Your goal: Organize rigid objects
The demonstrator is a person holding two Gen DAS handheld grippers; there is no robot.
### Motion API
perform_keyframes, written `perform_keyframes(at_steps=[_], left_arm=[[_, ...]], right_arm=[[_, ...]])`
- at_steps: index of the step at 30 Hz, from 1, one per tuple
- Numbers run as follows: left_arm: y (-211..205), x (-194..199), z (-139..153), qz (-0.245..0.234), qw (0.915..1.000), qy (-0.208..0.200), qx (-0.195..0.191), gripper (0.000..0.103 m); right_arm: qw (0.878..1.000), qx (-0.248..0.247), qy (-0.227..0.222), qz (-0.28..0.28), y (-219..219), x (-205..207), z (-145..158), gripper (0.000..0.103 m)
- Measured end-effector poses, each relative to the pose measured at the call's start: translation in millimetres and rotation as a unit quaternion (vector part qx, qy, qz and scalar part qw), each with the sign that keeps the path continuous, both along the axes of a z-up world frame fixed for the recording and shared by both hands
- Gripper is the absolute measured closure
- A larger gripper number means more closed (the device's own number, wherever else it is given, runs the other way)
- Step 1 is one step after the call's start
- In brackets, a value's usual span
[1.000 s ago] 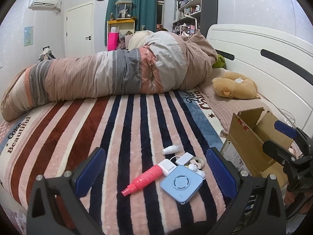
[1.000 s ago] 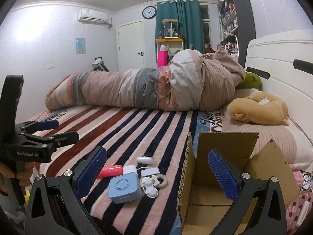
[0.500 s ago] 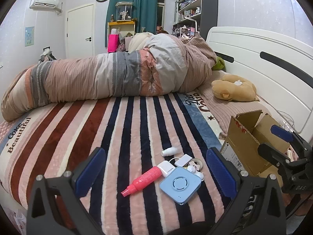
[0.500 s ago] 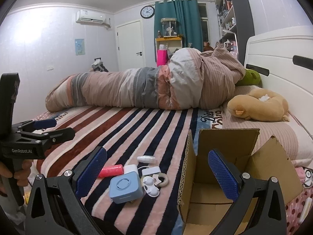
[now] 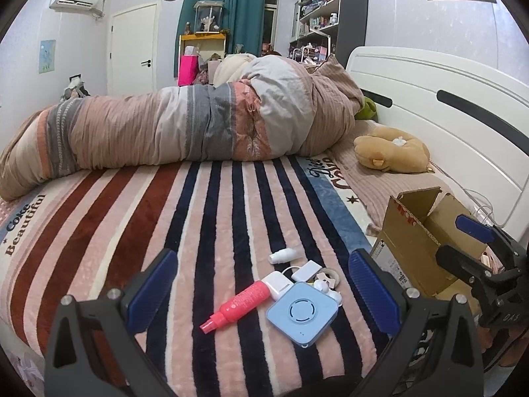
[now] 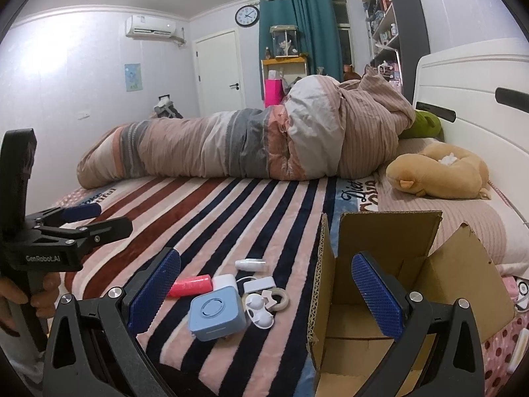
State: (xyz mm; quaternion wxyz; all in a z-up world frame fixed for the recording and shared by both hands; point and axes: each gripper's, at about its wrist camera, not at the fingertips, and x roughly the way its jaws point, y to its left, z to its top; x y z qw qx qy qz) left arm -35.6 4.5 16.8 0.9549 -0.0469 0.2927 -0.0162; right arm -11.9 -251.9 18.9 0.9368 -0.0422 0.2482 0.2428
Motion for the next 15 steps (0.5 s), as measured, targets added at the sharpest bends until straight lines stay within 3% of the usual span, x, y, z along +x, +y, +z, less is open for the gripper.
perform_keyframes(at_steps=[5,10,15], left_arm=[[23,-1,-3,0.002,0.9993,-0.026,-0.026,0.000],[47,-3,-12,0.002,0.9992,-0.031,-0.026,0.000],[75,2,-31,0.000,0.9987,-0.020,-0.046,0.001]], right_arm=[[1.000,-0.022,0.006,0.009,18,3,9,0.000],[0.999,-0.039,0.003,0.019,42,8,19,0.000],[0.994,-0.080,0.015,0.077,90,12,13,0.000]])
